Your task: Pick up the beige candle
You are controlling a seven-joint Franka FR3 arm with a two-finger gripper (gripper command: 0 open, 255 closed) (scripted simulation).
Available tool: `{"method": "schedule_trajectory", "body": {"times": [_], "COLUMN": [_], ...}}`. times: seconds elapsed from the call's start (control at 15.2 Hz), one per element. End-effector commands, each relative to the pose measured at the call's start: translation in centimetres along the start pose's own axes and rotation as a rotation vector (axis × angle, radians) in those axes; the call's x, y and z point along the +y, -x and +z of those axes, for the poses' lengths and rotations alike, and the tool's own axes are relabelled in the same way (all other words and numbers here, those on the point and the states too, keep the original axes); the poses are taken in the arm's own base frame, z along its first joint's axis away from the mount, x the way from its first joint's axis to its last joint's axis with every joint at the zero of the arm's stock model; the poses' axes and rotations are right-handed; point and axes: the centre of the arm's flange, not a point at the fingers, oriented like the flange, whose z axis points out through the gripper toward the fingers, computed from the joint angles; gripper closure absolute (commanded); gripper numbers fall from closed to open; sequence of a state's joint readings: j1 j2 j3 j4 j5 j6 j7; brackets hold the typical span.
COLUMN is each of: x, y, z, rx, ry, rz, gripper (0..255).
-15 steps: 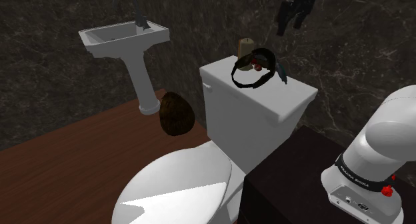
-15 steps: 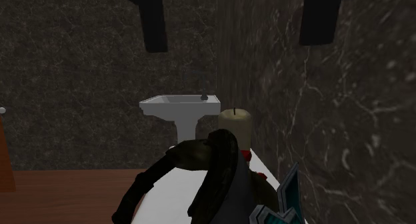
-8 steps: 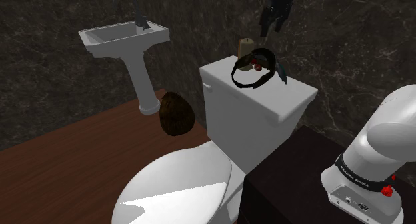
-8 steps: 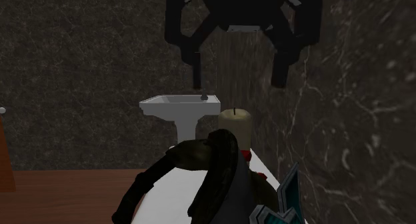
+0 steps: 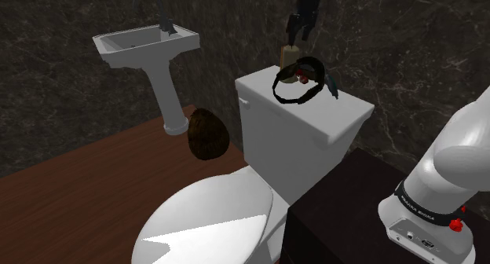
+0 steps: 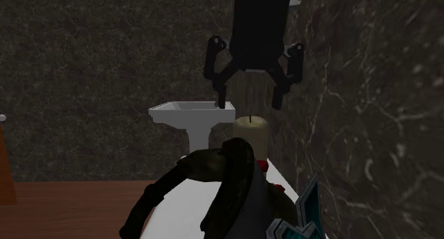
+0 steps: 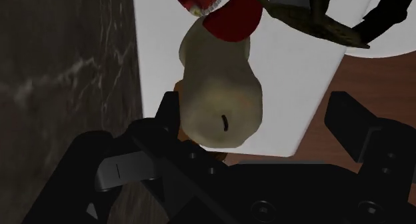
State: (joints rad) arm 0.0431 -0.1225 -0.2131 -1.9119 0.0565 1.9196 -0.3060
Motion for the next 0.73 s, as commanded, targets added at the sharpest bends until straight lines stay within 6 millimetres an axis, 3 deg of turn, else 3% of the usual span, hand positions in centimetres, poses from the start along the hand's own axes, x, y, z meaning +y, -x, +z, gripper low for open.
{"method": "schedule_trajectory", "body": {"times": [0.0,0.2,0.66], "x": [0.9,1.8,2.0], "y": [-2.5,-5.3,-4.8], "z": [1.3,2.7,6.6], "rx": [-0.002,-0.006,-0.006], "ry": [-0.015,-0.032,-0.032], "rz": [-0.022,-0.046,-0.046], "gripper": [0,0,0]}}
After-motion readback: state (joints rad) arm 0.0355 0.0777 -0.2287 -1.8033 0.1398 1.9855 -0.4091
